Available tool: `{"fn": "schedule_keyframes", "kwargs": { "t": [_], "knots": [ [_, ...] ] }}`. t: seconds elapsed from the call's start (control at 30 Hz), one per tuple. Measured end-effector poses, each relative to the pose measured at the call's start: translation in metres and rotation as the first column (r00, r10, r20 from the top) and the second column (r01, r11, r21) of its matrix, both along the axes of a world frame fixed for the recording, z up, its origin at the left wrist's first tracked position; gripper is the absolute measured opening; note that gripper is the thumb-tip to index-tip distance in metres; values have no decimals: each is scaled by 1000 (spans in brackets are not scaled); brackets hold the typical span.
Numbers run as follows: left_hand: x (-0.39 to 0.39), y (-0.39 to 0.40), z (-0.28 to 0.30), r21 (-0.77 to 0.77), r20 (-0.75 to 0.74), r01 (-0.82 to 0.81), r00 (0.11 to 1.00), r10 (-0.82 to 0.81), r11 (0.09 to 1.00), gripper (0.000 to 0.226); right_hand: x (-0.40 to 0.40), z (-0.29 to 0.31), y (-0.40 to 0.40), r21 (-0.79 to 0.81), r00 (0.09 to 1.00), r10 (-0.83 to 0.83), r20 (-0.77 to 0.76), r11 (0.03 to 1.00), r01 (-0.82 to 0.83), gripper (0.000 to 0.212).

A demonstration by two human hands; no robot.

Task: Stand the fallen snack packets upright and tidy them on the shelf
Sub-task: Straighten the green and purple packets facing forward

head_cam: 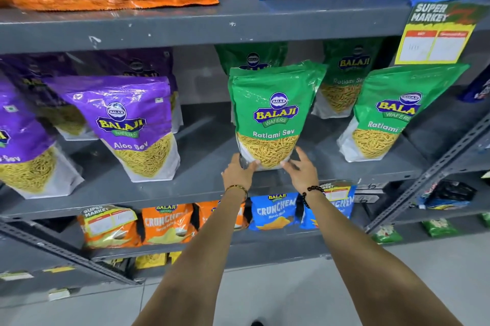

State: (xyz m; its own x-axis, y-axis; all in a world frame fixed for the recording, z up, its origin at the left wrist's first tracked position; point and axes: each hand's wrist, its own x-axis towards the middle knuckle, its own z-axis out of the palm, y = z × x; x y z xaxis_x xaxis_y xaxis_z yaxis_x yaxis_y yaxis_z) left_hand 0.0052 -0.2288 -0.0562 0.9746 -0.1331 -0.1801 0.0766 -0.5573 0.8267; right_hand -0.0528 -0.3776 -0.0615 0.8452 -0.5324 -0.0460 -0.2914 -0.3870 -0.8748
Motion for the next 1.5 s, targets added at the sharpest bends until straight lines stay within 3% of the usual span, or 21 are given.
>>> {"fn": "schedule_keyframes", "kwargs": {
  "t": [0.23, 0.3, 0.4, 0.5, 0.63, 0.77, 0.97, 1.13, 1.3, 1.5],
  "knots": [
    [2, 2, -1, -32, -29, -7, 1000, 6, 999, 56, -1, -1, 4, 27, 999, -38, 15, 999, 38, 63],
    [1, 6, -3, -50, -25, -19, 1000, 18, 999, 53, -2, -6, 5, 10, 998, -64, 21, 998, 64, 55],
    [-3, 24, -5, -31, 2, -20, 1000, 20, 999, 59, -5, -16, 14, -82, 981, -188, 45, 978, 191, 42],
    [-12, 52, -12, 7, 41, 12, 999, -13, 1000, 56, -14, -22, 35, -76, 945, -320, 61, 943, 324, 58],
    [-22, 113, -22, 47, 125, 29, 992, -34, 998, 47, -20, -27, 81, -216, 953, -276, 123, 930, 297, 50],
    [-17, 192, -24, 8, 152, -51, 987, 49, 999, 42, -7, -26, 148, -268, 963, -225, 149, 928, 259, 44],
    [25, 284, -11, -150, 170, -117, 975, 142, 982, 52, 20, -25, 250, -86, 985, -87, 149, 991, 101, 50],
    [63, 308, -5, -187, 0, -59, 998, 60, 981, 70, 52, -6, 276, 108, 996, 48, 73, 993, -56, 60],
    [85, 299, -5, -286, -81, 6, 996, -30, 958, 80, 77, 7, 276, 321, 995, 80, 53, 942, -93, 78],
    [91, 286, -6, -383, -18, 100, 993, -116, 918, 59, 90, 4, 268, 327, 986, 149, 73, 931, -164, 75]
  ]
}}
